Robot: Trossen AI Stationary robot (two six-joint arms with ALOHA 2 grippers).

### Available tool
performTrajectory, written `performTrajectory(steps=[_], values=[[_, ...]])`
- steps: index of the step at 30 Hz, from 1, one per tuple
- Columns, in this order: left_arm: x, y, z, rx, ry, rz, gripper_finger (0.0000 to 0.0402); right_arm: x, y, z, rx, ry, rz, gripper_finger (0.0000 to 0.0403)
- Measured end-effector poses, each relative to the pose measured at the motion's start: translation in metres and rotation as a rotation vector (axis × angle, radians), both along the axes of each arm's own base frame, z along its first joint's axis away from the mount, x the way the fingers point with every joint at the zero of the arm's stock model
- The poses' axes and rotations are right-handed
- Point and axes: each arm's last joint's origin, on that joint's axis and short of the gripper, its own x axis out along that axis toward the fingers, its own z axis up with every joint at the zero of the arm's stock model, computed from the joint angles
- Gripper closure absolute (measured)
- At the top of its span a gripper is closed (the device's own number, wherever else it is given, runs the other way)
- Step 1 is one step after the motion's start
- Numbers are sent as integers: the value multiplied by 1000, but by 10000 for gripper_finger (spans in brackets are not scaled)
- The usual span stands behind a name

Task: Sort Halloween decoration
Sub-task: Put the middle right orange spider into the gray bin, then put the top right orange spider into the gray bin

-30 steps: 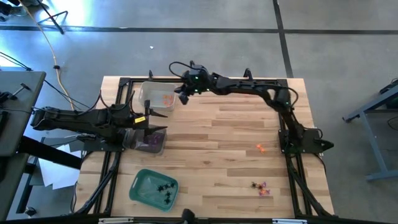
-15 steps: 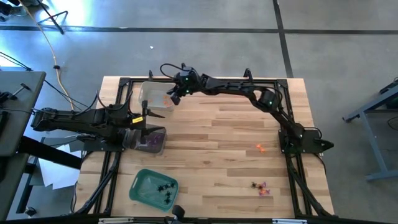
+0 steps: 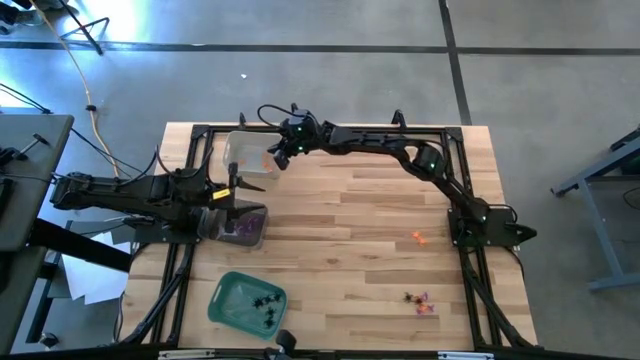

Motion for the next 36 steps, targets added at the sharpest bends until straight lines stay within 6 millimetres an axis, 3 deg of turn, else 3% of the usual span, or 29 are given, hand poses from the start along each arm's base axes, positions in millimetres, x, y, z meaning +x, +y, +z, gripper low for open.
performTrajectory(steps=[5, 10, 22, 27, 36], values=[[0, 0, 0, -7, 2, 2, 216, 2, -1, -18, 19, 23, -5, 400], [0, 0, 0, -7, 3, 3, 216, 5, -2, -15, 1, -20, -5, 385], [0, 0, -1, -7, 4, 3, 216, 5, -2, -14, -6, -29, -3, 259], [0, 0, -1, -9, 10, 4, 216, 1, -8, -13, 0, -18, -14, 240], [-1, 0, -2, -15, 21, 7, 216, -26, -17, 30, -42, 98, -8, 266]])
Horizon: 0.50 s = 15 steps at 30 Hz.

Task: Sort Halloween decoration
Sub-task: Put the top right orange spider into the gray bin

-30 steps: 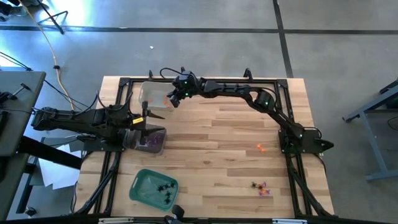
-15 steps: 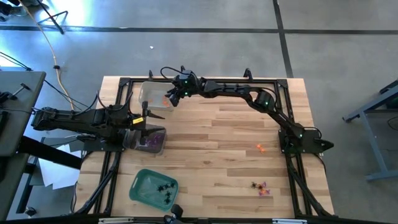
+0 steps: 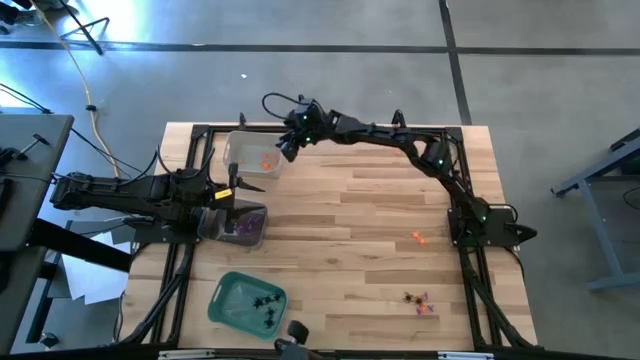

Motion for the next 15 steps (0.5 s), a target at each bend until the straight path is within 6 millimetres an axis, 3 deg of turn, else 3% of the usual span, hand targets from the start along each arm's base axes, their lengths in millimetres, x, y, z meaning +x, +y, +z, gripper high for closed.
performTrajectory(steps=[5, 15], values=[[0, 0, 0, 1, 0, 6, 216, -29, 9, 23, -70, 254, -16, 274], [0, 2, 0, 6, 4, 47, 216, -91, 39, 41, -95, 870, -69, 275]])
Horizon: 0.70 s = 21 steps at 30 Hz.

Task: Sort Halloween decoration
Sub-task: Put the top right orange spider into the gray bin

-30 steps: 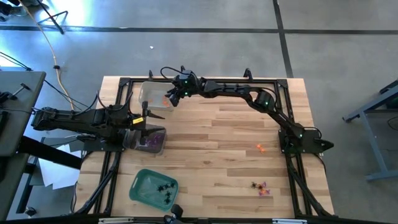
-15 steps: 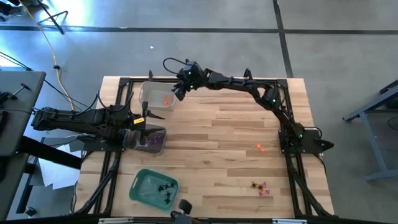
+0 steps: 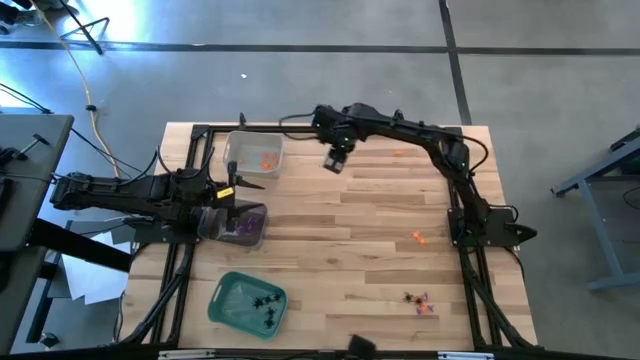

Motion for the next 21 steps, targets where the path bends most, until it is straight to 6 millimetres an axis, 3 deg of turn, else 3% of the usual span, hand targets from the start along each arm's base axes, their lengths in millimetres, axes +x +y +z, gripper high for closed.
performTrajectory(steps=[6, 13, 17, 21], values=[[0, 1, 0, 5, 5, 17, 216, -28, -9, 11, -14, 153, -81, 275], [-1, 1, -2, 6, 24, 26, 216, -61, -42, 15, 31, 221, -217, 275], [-1, 1, -3, 0, 27, 29, 216, -91, -56, -3, 55, 294, -322, 275], [-1, 1, -2, 4, 26, 41, 216, -137, -53, -22, 45, 245, -432, 275]])
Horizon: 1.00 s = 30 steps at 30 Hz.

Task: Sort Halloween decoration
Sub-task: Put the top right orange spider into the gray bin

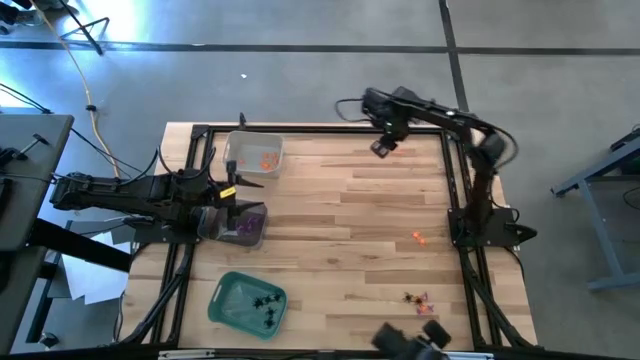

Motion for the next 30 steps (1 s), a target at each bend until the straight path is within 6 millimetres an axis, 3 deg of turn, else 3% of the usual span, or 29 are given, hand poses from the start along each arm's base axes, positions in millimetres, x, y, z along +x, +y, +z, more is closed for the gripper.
performTrajectory(steps=[5, 12, 17, 30], values=[[5, 0, 2, 3, -32, 10, 216, -41, 10, -22, -111, -242, -99, 275], [23, -1, -1, -19, -50, -4, 216, -76, 16, -63, -136, -410, -223, 275], [33, -1, -1, -16, -79, -17, 216, -82, 17, -82, -163, -443, -233, 275], [41, -1, -2, -15, -98, -19, 216, -84, 12, -94, -172, -483, -244, 275]])
